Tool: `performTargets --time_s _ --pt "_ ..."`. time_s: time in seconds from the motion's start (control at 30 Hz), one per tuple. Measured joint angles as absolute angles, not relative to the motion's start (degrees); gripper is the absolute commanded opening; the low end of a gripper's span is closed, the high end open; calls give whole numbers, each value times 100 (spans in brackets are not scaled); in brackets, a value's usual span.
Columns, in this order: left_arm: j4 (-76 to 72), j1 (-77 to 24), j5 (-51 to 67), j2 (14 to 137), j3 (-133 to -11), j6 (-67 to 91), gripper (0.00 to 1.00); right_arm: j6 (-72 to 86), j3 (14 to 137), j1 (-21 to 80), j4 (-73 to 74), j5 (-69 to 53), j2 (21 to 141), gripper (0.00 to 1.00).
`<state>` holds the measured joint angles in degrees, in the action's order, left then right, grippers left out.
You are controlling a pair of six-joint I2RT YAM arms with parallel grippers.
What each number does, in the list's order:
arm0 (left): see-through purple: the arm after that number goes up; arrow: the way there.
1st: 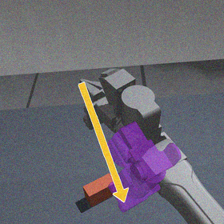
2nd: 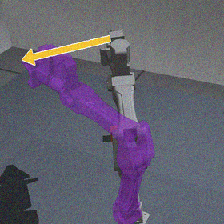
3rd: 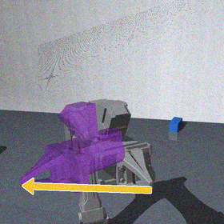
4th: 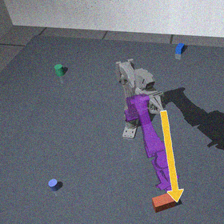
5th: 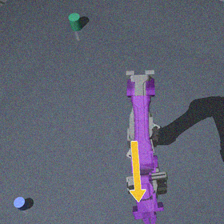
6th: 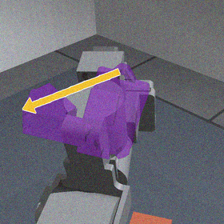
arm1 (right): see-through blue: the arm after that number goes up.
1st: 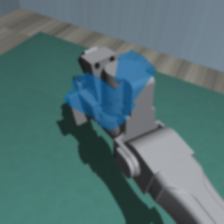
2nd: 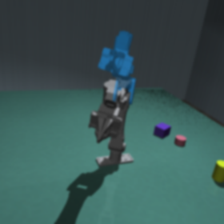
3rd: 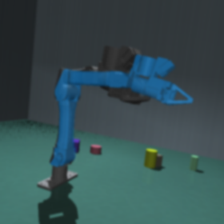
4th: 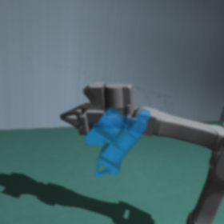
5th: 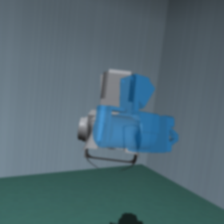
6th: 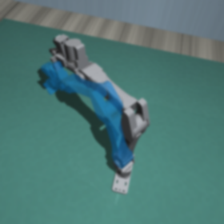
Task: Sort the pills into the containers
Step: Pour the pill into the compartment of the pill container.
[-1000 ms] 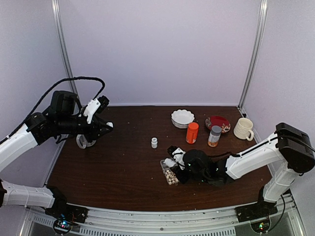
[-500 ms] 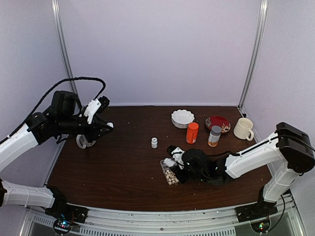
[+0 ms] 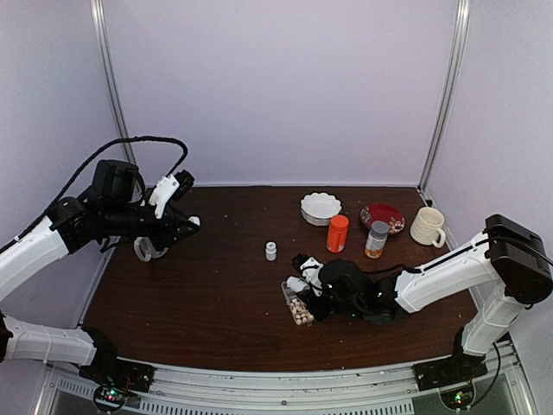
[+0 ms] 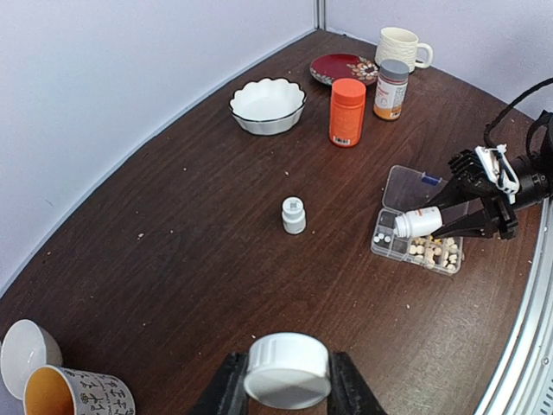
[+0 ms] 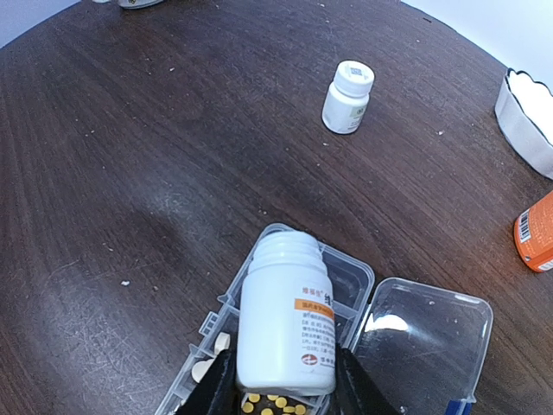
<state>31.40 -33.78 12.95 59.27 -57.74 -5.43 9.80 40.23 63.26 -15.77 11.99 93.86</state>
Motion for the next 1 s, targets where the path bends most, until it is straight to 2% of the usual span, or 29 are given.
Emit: performTargets --time_s 1.0 --pt "3153 -3378 1332 6007 -5774 -572 0 921 4178 6322 -1245 1155 9393 0"
